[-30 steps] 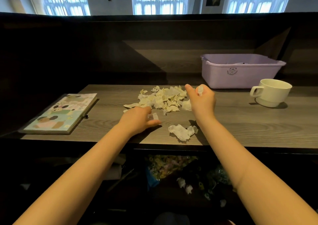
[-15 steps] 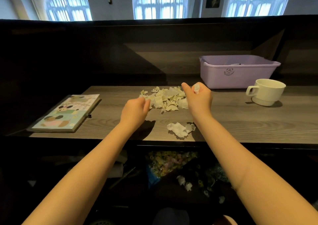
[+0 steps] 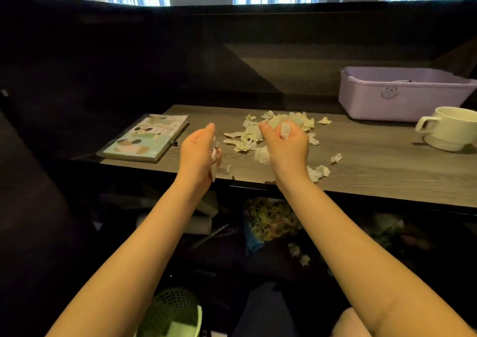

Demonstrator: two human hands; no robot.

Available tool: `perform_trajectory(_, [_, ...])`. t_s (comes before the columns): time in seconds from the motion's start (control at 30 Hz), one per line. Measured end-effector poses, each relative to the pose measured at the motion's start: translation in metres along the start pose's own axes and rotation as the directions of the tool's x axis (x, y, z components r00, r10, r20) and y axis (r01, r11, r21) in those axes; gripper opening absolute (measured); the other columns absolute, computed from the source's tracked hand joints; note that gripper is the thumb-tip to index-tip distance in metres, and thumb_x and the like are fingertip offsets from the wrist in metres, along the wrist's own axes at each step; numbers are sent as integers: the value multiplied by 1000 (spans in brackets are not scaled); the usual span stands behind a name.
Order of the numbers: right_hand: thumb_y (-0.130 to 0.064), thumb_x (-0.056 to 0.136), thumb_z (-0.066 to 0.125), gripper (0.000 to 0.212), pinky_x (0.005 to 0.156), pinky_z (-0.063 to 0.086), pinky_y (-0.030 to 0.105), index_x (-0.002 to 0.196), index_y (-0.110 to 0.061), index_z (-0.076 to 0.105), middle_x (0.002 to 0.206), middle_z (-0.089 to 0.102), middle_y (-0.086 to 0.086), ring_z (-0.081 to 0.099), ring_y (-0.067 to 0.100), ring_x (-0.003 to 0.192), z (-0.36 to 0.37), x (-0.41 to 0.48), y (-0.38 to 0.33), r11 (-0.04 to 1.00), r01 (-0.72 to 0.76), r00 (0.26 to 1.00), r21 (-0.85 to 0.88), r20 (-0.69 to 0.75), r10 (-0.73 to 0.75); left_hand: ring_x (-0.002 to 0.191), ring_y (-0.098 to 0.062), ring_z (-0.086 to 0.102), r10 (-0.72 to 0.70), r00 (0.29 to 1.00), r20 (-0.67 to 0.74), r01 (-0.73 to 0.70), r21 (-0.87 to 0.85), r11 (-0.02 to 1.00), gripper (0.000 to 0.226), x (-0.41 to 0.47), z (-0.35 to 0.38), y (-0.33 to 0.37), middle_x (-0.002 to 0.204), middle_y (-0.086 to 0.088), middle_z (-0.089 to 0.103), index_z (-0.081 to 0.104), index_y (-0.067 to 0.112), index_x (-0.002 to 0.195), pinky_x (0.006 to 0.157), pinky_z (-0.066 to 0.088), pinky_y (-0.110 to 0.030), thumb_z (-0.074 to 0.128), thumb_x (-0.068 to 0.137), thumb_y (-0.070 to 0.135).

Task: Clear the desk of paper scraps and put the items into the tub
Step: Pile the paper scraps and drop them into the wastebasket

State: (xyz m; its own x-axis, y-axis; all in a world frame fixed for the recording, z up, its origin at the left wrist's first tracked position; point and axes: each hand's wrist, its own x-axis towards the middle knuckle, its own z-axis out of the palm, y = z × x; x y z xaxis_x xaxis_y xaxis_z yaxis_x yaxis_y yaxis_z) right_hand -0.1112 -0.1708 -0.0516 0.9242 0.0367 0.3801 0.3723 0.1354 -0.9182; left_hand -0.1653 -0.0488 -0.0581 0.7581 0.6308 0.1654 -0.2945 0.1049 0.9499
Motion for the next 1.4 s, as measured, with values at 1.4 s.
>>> perform_trajectory(1.4, [-19, 94, 53, 39, 91, 36, 29, 127, 2, 46, 125, 55, 21, 51, 33, 119, 138, -186, 328, 586, -41, 362, -809, 535, 764, 78, -31, 55, -452, 862, -229, 332, 929, 163, 31, -44, -309, -339, 78, -13, 58, 52, 6, 76, 65, 38, -34, 42, 96, 29])
